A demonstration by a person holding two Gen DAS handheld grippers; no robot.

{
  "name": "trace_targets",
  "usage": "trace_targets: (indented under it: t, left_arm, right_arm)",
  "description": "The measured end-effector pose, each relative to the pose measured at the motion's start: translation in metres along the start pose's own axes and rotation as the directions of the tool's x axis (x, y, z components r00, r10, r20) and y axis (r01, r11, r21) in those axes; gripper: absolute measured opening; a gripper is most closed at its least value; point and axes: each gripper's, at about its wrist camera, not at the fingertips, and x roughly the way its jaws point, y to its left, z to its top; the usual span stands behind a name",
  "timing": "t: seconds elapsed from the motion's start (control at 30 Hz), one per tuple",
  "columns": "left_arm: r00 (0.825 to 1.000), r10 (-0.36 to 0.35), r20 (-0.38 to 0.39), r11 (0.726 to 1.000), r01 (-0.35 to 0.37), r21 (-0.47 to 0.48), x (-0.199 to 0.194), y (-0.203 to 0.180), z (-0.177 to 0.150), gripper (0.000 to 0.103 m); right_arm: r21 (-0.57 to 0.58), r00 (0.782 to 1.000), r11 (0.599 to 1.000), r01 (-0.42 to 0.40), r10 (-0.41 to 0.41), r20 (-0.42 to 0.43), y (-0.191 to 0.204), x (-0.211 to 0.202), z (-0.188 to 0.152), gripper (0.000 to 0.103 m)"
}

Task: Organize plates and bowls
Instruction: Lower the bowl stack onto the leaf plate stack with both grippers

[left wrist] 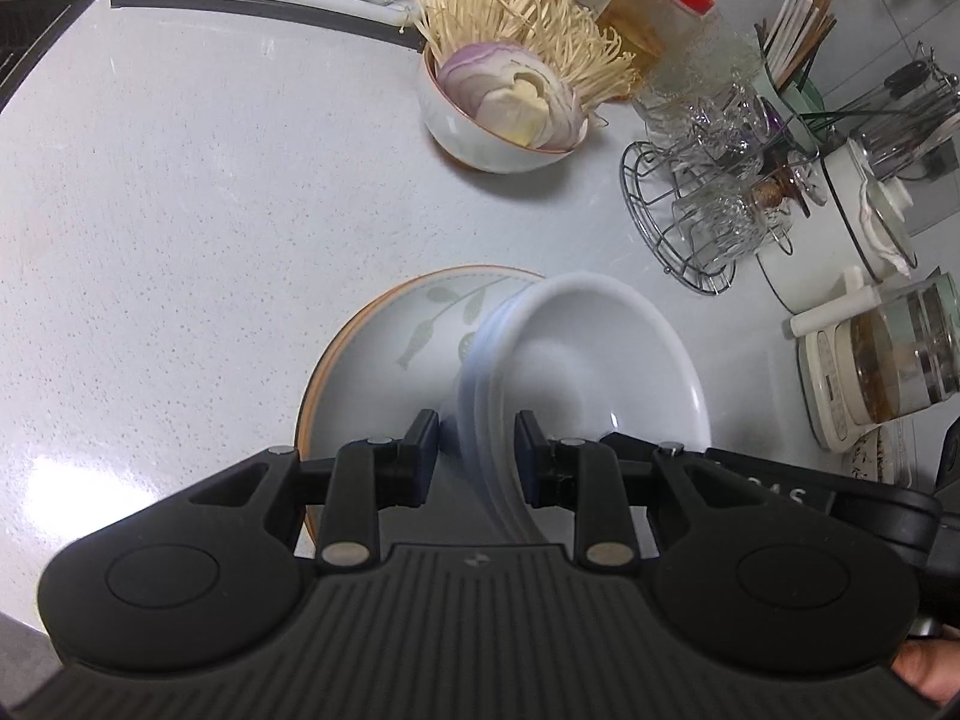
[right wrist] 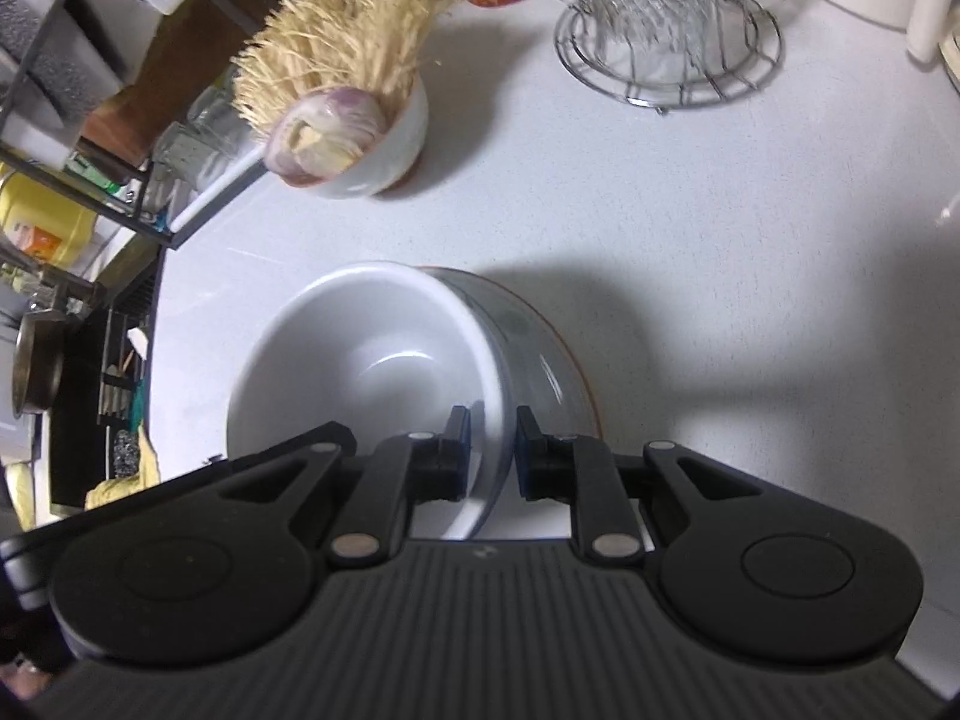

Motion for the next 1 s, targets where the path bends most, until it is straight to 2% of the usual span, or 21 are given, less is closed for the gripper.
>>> trace_targets:
  t: [0.47,0.53,0.67,0.8,1.0]
  left_arm:
    - [0.999,0.007,-0.033,0.998,-0.005,0.066,0.004,0.001,0.001,0.032]
    - [0.999,0.007,-0.049,0.998,-0.003,0.070,0.003,-0.001,0.002,0.037]
    - [0.999,0.033,-0.015,0.996,-0.032,0.082,-0.007,-0.005,0.002,0.043]
    - [0.999,0.049,0.021,0.994,-0.050,0.092,-0.025,-0.013,-0.001,0.043]
    - [0.992,0.079,0.101,0.988,-0.092,0.124,-0.060,-0.032,-0.009,0.044]
  right_arm:
    - [0.014,0.998,0.999,0.040,-0.041,0.038,0.001,0.002,-0.009,0.020]
    - [0.006,0.998,0.999,0.046,-0.047,0.050,0.000,-0.001,-0.007,0.021]
    - [-0.003,0.997,0.999,0.047,-0.046,0.065,-0.004,-0.007,-0.004,0.022]
    - [-0.033,0.994,0.999,0.019,-0.015,0.104,-0.005,-0.019,-0.006,0.044]
    - [-0.117,0.989,0.993,0.004,0.014,0.147,-0.002,-0.046,-0.012,0.044]
